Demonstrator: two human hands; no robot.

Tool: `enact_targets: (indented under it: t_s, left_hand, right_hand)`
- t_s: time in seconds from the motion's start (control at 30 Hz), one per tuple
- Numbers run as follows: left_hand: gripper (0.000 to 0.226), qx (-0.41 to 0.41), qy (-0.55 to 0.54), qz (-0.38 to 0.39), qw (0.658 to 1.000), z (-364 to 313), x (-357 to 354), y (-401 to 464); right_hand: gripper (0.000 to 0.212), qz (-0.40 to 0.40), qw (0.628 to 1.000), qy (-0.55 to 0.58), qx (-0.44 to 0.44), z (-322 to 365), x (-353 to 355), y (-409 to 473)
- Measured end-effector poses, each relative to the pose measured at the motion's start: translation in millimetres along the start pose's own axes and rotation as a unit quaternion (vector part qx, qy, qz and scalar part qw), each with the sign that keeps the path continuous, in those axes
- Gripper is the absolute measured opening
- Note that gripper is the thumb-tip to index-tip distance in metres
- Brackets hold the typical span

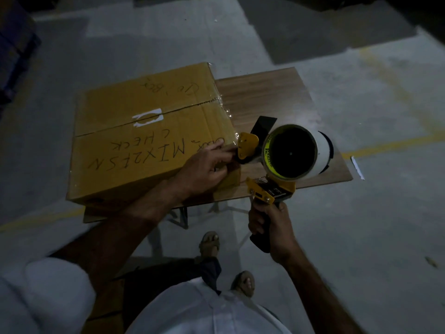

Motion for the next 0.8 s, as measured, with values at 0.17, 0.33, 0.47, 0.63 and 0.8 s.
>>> enact_targets:
  t_s: [0.17, 0.33, 0.47, 0.63, 0.8]
  left_hand:
    - [0.038, 0.0, 0.004, 0.016, 1.0, -2.4, 0.7, -0.3]
    - [0.045, -0.052, 0.033, 0.032, 0.998, -17.7, 2.5, -1.1]
    - [0.038, -0.012, 0.037, 0.04, 0.998, -9.8, 0.8, -2.4]
    - [0.049, -0.005, 0.032, 0.034, 0.999, -11.9, 0.7, -5.8]
    - [0.042, 0.001, 0.032, 0.037, 0.999, -16.5, 4.0, -5.6]
  right_hand:
    - [0.03, 0.006, 1.0, 0.005, -0.018, -2.4, -12.6, 0.8]
    - [0.022, 0.012, 1.0, 0.013, -0.012, -4.9, -18.3, -5.6]
    - [0.019, -0.025, 1.0, 0.0, 0.005, -7.2, -7.9, -9.5]
    - [0.023, -0.037, 0.999, -0.01, 0.01, -4.3, -2.4, -14.8]
    - [0.022, -0.048, 0.999, -0.014, 0.007, -5.3, -3.1, -20.4]
Point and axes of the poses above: each hand's wrist, its own y-axis towards the middle knuckle, its own x-axis out of the back of the hand, z = x × y, the point moved 9 cm from there along y, towards the middle knuckle, and after that the axes turned 4 degrees about -x, right-handed, at the moved point
